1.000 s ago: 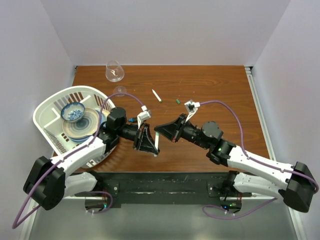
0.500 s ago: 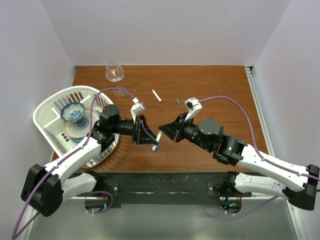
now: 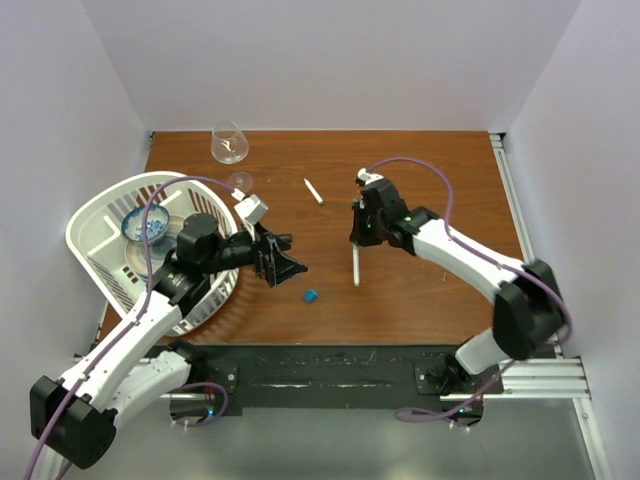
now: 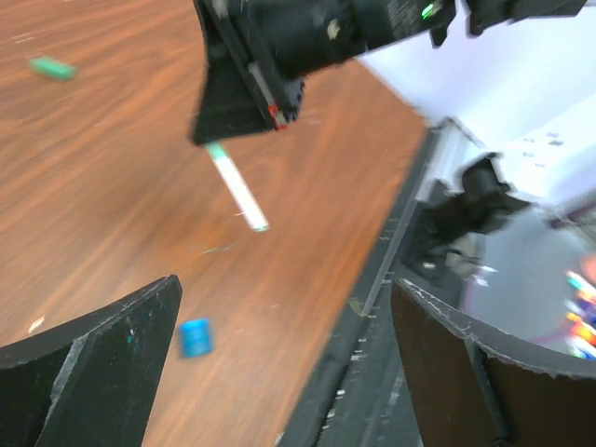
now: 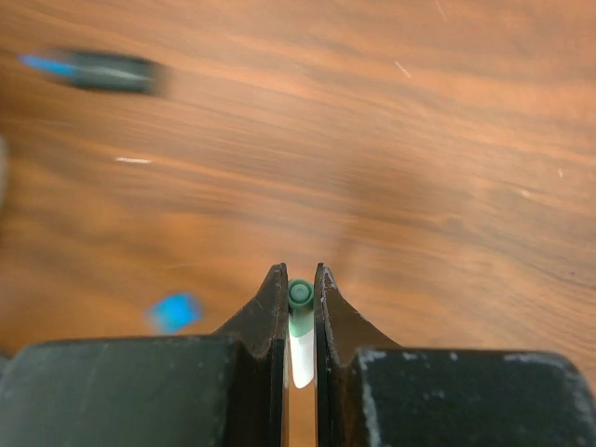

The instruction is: Insert the pens into the pen caps

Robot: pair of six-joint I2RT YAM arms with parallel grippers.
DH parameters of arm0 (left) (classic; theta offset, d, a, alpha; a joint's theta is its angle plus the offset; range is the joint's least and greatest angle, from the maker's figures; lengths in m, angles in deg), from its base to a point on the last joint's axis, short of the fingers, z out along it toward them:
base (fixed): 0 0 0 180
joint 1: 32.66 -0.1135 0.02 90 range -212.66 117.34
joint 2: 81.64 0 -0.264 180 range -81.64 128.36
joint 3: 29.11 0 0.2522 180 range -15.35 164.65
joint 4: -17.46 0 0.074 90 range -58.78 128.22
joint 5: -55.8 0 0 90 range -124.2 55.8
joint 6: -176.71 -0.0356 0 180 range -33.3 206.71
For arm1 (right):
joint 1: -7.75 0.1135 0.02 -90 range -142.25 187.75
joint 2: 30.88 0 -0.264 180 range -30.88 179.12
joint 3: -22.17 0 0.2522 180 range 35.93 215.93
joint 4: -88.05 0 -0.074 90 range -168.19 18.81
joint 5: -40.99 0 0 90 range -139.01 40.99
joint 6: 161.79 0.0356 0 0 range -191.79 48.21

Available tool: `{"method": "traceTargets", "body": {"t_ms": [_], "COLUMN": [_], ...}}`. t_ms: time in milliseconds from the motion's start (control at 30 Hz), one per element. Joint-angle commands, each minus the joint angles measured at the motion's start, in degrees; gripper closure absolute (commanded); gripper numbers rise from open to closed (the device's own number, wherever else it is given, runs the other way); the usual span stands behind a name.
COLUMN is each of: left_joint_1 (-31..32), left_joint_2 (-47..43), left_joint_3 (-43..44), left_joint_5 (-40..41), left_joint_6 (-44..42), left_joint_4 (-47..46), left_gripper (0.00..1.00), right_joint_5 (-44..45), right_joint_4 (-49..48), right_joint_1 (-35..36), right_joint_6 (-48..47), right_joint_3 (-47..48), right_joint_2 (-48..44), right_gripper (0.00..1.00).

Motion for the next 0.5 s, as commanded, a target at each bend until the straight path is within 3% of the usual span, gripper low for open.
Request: {"method": "traceTargets", "body": {"t_ms": [0,200,467], "left_joint_1": [-0.2,-0.2,-0.1], "left_joint_2": [-2.0,-7.5,-13.0], "left_joint_3": [2.7,1.3,0.4], "left_joint_5": [12.6,18.9,23.0], "left_joint_6": [-5.9,-6.6,-6.7], "left_joint_4": [7.6,8.9,9.3], "left_gripper": [0.0,0.0,0.0], "right_joint_5": [-1.3,1.4,6.9], "right_joint_4": [3.3,4.4,4.6], "right_joint_1": [-2.6,-5.2,-6.9], "right_joint_6": [-3.0,-2.9,-4.0], "right_joint_3": [3.2,8.8,11.5], "right_joint_2": [7.6,17.4,25.1], "right_gripper": [1.0,0.94,0.76]}}
